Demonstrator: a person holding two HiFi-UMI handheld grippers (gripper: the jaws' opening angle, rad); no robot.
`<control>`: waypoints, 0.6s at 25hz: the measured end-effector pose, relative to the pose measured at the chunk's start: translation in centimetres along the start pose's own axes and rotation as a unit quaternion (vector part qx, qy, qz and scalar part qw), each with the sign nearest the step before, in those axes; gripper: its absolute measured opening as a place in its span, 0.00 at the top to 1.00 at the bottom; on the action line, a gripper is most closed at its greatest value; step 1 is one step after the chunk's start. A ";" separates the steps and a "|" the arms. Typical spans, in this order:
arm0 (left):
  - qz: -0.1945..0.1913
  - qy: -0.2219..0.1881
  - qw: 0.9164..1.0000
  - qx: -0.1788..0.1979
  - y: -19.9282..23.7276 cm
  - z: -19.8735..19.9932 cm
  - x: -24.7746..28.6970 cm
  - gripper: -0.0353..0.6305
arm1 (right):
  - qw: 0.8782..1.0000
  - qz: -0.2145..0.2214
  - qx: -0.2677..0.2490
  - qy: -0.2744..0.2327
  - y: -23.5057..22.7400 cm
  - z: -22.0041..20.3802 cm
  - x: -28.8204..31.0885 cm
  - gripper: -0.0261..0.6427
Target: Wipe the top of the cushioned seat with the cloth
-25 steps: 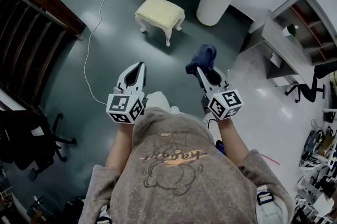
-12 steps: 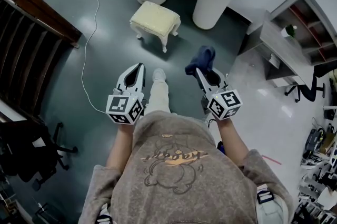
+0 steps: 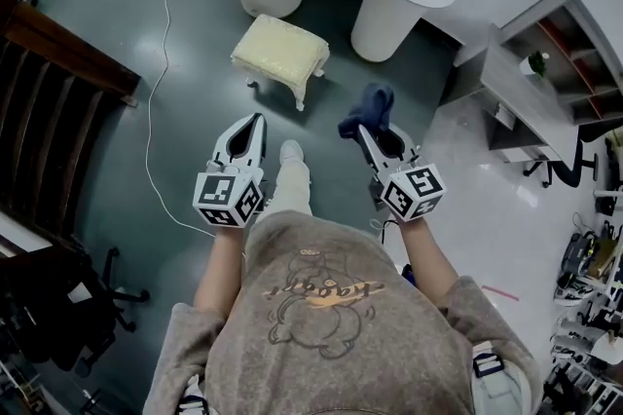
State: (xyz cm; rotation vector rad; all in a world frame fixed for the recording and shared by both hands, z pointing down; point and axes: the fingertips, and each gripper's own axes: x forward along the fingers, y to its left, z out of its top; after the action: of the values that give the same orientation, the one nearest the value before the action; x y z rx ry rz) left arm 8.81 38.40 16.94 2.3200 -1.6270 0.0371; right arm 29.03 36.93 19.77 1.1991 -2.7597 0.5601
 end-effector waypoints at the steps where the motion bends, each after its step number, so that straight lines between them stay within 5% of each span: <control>1: -0.001 0.003 1.000 -0.002 0.7 0.2 1.0 0.92 | 1.000 -0.002 0.000 0.001 -0.4 0.4 0.9 0.81; 15: -0.026 0.026 0.999 0.000 9.6 5.3 14.4 0.93 | 1.000 -0.021 0.008 0.012 -6.8 5.7 14.8 0.81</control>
State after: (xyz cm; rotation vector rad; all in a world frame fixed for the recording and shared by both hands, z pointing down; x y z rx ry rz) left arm 4.34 20.86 16.97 2.3403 -1.5421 0.0855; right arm 24.16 20.41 19.71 1.2413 -2.7092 0.5899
